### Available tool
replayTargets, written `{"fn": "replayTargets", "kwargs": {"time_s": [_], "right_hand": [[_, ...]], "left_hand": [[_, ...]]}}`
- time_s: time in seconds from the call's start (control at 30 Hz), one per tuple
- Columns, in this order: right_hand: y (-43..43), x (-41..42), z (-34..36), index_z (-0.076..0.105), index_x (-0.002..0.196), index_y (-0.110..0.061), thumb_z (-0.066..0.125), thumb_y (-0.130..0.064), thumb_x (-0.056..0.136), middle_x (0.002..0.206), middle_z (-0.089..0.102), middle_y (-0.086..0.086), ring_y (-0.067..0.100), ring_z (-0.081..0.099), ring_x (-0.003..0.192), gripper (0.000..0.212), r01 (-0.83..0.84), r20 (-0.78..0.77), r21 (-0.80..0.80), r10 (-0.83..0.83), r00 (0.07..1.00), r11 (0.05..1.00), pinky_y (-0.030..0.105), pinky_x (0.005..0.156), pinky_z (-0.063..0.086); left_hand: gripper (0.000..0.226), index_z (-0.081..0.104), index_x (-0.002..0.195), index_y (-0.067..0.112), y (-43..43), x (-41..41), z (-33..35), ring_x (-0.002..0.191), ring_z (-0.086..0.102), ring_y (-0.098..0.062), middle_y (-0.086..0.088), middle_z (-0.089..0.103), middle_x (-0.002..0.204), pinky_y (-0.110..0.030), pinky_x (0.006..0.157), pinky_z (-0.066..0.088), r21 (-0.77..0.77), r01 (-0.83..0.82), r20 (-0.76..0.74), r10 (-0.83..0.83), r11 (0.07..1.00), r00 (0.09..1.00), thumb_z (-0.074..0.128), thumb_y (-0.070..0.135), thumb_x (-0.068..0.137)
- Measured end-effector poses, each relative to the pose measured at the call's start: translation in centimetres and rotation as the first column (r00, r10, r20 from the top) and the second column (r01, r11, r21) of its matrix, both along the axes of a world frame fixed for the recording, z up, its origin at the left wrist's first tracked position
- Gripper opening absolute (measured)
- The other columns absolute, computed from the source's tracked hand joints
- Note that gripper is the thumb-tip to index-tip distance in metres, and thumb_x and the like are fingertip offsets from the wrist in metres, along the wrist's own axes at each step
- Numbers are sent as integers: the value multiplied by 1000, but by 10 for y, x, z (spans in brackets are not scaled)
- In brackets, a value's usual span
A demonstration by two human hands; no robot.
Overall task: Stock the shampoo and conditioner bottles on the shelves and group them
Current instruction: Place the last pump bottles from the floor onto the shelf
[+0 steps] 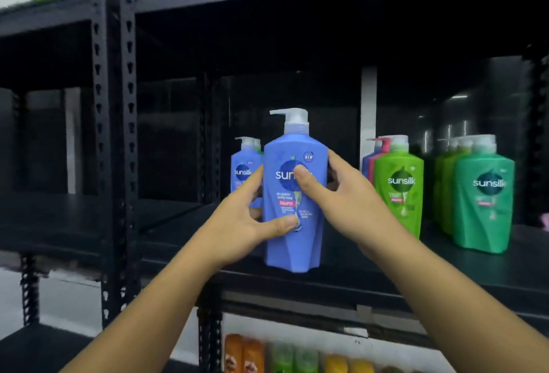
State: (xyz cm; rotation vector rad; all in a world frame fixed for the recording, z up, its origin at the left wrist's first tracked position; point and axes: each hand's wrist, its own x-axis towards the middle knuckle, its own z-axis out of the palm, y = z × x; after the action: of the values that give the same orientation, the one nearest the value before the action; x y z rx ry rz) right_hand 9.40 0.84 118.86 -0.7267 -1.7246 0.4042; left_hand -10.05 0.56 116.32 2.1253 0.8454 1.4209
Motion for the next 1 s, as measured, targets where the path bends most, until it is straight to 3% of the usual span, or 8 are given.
{"fn": "replayTargets", "kwargs": {"time_s": [0.2, 0.3, 0.4, 0.57, 0.67, 0.77, 0.9, 1.0], "right_hand": [[52, 13, -12, 59, 130, -38, 65, -52, 93, 119, 71, -16, 4, 69, 108, 40, -9, 36, -89, 12, 999, 996, 39, 98, 56], [81, 22, -47, 62, 130, -31, 62, -53, 95, 125, 70, -16, 2, 64, 117, 42, -28, 137, -240, 62, 989, 970, 36, 106, 49], [94, 29, -62, 67, 126, -28, 58, -40, 101, 117, 74, -16, 2, 67, 111, 29, 0, 176, -375, 72, 982, 927, 29, 103, 49], [108, 28, -64, 58, 134, -38, 64, -31, 99, 122, 72, -14, 4, 68, 111, 36, 49, 161, -363, 11, 987, 931, 38, 107, 50], [105, 29, -64, 50, 140, -40, 61, -23, 102, 130, 68, -13, 4, 66, 115, 43, -46, 58, -351, 70, 996, 935, 29, 104, 50], [101, 31, -62, 47, 141, -42, 58, -19, 103, 133, 65, -15, 2, 66, 115, 45, -110, -23, -355, 109, 994, 928, 23, 102, 48], [107, 32, -67, 45, 147, -36, 62, -29, 100, 132, 65, -11, 4, 69, 110, 50, -3, 8, -347, 6, 1000, 938, 36, 106, 50], [111, 32, -69, 47, 148, -30, 65, -34, 98, 134, 63, -9, 2, 67, 109, 53, 84, 50, -347, -71, 996, 934, 35, 105, 51]], "left_hand": [[70, 47, 145, 38, 53, 8, -4, 111, 72, -15, 14, 69, 129, -27, 92, 58, -85, 31, -6, -32, 996, 999, 78, 9, 89], [72, 40, 149, 37, 81, 8, -13, 115, 70, -10, 16, 65, 133, -22, 91, 56, -158, 41, 7, -40, 987, 999, 76, 13, 91], [79, 35, 153, 38, 108, 7, -12, 118, 69, -13, 15, 62, 139, -35, 103, 54, -203, 47, -23, -52, 978, 998, 77, 15, 91], [71, 40, 146, 40, 143, 13, -14, 123, 66, -14, 16, 64, 137, -45, 109, 50, -227, 56, -32, -65, 972, 997, 79, 21, 90], [69, 40, 145, 45, 153, 16, -22, 126, 62, -9, 22, 63, 137, -44, 112, 47, -208, 22, -58, -35, 978, 998, 78, 40, 87], [82, 29, 150, 51, 156, 16, -26, 128, 57, 0, 27, 59, 138, -39, 112, 46, -179, -11, -150, -16, 984, 989, 80, 43, 85], [92, 24, 150, 55, 161, 13, -29, 125, 58, 2, 28, 60, 136, -39, 111, 48, -153, -54, -205, 21, 987, 979, 84, 42, 82], [88, 28, 147, 57, 166, 13, -30, 121, 62, 0, 28, 63, 131, -40, 109, 50, -136, -88, -210, 58, 987, 976, 84, 41, 81]]}}
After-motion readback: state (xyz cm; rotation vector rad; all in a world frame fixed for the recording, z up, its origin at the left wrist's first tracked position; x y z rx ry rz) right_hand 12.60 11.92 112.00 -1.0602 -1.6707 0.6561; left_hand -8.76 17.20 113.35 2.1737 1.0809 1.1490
